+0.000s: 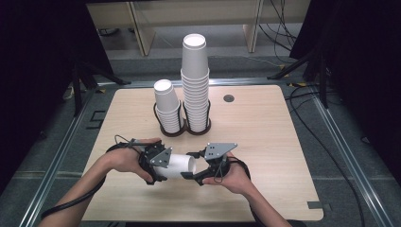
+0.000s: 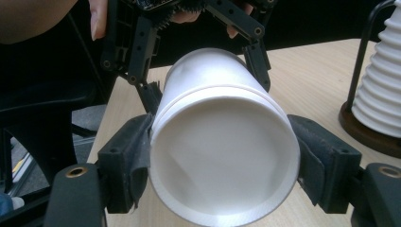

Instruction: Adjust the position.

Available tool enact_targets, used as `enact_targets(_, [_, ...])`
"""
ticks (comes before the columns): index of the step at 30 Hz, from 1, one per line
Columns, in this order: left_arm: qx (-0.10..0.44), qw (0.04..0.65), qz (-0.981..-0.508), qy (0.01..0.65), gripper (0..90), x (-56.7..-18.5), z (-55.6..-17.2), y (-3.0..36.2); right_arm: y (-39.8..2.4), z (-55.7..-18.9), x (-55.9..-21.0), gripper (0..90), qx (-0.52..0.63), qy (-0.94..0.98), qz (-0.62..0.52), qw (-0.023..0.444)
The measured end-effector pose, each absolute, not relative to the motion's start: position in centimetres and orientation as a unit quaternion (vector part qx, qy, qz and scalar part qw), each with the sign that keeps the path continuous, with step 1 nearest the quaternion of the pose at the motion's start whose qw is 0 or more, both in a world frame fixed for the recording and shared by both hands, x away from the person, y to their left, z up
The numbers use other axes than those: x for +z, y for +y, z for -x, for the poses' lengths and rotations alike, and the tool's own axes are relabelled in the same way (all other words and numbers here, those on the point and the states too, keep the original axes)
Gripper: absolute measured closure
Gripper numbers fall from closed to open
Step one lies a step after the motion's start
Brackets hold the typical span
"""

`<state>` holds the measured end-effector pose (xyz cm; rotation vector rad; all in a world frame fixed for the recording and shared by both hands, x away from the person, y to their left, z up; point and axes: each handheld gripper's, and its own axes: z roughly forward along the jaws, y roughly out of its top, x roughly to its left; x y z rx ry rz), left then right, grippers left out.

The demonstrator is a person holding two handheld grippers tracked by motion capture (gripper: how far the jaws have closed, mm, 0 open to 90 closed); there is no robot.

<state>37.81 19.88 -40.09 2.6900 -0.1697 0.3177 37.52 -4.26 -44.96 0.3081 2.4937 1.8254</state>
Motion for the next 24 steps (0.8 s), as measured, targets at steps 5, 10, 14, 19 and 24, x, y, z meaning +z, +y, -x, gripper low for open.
enact_targets(5, [0.112,0.234,-0.964,-0.059,12.1,-40.4,-37.9,20.2,-4.5,-37.6,-44.9,27.7,0.587,0.804,-0.093,0.023])
enact_targets(10, [0.105,0.258,-0.960,-0.029,11.6,-40.8,-37.7,20.6,-4.5,-37.5,-45.0,27.8,0.590,0.802,-0.085,0.026])
enact_targets(14, [0.105,0.258,-0.960,-0.016,10.1,-40.9,-37.6,20.6,-4.5,-37.4,-45.1,27.8,0.585,0.806,-0.093,0.014])
enact_targets(19, [0.121,0.267,-0.956,-0.016,0.0,-41.1,-37.6,20.7,-4.6,-37.5,-45.1,27.7,0.585,0.806,-0.088,0.019])
enact_targets(24, [0.138,0.280,-0.950,-0.006,0.0,-41.2,-37.5,20.9,-4.9,-37.5,-45.1,27.7,0.586,0.805,-0.091,0.024])
